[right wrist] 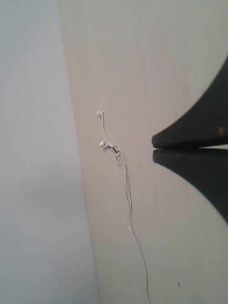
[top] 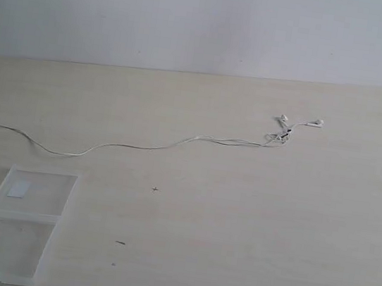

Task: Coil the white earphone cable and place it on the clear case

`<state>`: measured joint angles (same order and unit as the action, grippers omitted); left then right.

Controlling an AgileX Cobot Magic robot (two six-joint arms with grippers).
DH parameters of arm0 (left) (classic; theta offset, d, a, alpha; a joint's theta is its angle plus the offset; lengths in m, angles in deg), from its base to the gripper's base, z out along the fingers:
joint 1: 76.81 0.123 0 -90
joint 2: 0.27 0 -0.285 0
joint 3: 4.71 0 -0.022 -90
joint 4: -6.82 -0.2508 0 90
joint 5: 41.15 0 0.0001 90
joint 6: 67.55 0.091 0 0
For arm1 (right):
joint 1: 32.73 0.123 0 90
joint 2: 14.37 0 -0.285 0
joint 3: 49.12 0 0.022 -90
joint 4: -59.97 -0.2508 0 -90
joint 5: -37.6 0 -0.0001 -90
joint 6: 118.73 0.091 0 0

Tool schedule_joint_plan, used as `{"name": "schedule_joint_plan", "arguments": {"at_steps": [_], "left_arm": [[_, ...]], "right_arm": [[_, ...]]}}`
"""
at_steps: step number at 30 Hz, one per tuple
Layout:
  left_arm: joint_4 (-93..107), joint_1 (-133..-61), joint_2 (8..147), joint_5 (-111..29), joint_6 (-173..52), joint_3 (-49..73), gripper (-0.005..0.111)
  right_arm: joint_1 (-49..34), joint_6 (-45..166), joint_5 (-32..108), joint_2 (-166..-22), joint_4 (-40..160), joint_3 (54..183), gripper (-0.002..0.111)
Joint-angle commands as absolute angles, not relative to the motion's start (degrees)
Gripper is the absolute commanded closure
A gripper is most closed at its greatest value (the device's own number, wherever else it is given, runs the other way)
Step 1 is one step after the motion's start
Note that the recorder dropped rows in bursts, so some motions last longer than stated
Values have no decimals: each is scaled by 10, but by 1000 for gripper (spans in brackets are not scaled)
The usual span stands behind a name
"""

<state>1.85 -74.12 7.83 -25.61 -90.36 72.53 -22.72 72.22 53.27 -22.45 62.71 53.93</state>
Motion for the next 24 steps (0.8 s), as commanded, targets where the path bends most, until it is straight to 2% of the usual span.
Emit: {"name": "schedule_joint_plan", "arguments": {"at_steps": [1,6,13,16,18,24], "left_arm": [[138,-740,75,-379,-1071,725,107],[138,-740,75,-531,-1090,725,107],[117,-741,75,-559,-1128,693,107],[102,-741,102,-492,-1110,636,107],[68,-741,170,-442,-1067,583,107],[62,-761,507,-231,-840,354,107]], "right_arm": [[-230,718,527,-222,628,537,108],[-230,718,527,-222,628,537,108],[-230,718,527,-222,628,537,108],[-230,718,527,-222,628,537,108],[-230,718,527,-222,628,537,108],[-230,718,527,-222,628,537,108]]}}
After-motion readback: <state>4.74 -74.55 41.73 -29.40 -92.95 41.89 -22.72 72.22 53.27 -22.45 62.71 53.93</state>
